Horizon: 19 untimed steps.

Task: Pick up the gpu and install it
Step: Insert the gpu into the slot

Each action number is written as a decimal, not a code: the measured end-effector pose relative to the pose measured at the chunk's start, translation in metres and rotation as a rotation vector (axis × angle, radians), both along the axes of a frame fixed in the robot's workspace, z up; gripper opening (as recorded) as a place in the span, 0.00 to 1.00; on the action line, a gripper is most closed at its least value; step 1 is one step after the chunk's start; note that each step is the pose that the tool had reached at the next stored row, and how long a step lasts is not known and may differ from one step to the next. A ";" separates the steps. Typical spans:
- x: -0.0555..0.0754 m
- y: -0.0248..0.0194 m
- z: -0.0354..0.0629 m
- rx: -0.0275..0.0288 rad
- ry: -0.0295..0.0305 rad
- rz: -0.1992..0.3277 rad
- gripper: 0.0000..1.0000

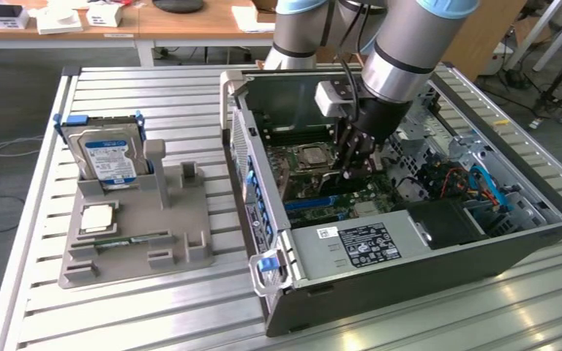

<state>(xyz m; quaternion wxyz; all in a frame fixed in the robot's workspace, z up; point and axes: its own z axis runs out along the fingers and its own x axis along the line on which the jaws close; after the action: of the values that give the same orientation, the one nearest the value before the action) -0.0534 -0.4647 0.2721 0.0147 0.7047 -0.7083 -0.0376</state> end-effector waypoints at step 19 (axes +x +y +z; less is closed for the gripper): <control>-0.008 0.0001 -0.0010 0.0002 -0.0003 0.000 0.27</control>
<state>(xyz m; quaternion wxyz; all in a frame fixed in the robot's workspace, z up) -0.0619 -0.4646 0.2711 0.0146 0.7047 -0.7083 -0.0376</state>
